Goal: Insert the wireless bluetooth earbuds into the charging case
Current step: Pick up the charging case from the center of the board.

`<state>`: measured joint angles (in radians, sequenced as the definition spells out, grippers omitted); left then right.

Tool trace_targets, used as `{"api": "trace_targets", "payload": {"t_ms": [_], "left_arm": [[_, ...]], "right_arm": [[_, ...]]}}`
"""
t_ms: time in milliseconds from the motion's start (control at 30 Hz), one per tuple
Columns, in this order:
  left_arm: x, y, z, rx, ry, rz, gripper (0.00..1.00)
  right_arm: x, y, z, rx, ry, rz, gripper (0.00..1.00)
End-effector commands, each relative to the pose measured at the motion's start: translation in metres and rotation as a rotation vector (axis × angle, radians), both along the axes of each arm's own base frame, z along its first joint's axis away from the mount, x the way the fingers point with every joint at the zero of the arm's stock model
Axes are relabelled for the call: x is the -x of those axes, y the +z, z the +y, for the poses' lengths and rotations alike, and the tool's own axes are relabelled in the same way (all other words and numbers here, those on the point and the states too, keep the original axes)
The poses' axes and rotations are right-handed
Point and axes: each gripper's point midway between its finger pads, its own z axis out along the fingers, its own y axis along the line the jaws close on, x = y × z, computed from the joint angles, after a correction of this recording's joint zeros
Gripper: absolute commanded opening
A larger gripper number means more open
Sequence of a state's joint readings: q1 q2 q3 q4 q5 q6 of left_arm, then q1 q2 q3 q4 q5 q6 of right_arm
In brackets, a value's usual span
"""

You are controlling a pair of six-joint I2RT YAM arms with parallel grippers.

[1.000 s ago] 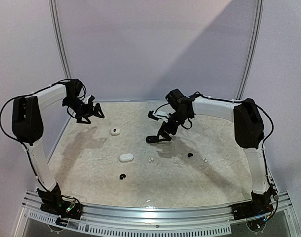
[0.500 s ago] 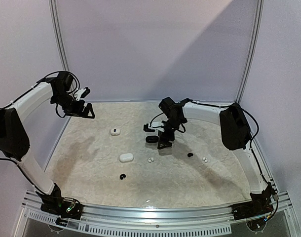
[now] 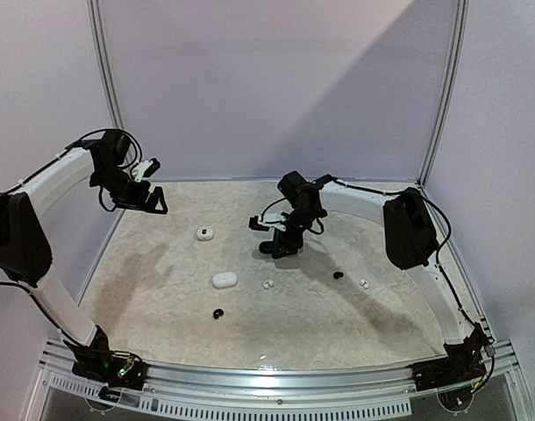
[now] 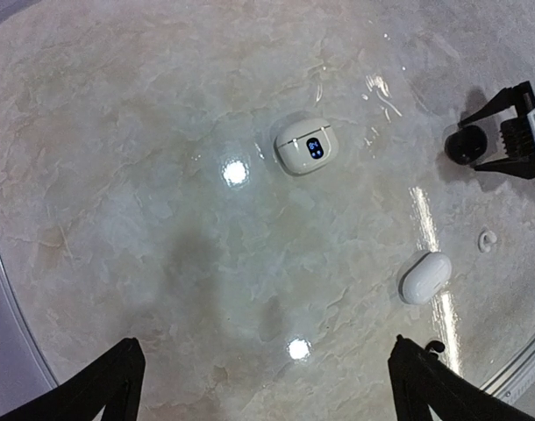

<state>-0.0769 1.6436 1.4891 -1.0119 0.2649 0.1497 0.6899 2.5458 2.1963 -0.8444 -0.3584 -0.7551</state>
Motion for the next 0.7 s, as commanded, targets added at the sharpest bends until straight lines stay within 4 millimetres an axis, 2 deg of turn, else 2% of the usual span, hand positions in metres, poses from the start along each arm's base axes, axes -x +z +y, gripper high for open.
{"api": "trace_targets", "payload": {"t_ms": [0, 167, 400, 567, 633, 667], "left_arm": [[0.009, 0.006, -0.004, 0.002, -0.02, -0.002, 0.99], [0.011, 0.011, -0.007, 0.02, -0.029, -0.008, 0.98], [0.016, 0.017, -0.005, 0.01, -0.036, -0.023, 0.98], [0.026, 0.027, -0.011, 0.04, -0.075, -0.033, 0.98], [0.033, 0.035, -0.012, 0.046, -0.1, -0.048, 0.98], [0.036, 0.039, -0.013, 0.052, -0.11, -0.063, 0.98]], "right_arm": [[0.005, -0.029, -0.004, 0.032, -0.006, 0.051, 0.56], [0.006, -0.029, 0.003, 0.021, -0.001, 0.042, 0.52], [0.012, -0.029, 0.001, 0.033, 0.025, 0.043, 0.29], [-0.001, -0.009, 0.002, 0.041, 0.005, -0.046, 0.2], [-0.008, 0.003, 0.003, 0.036, -0.005, -0.106, 0.17], [-0.014, 0.018, 0.005, 0.018, -0.019, -0.157, 0.17]]}}
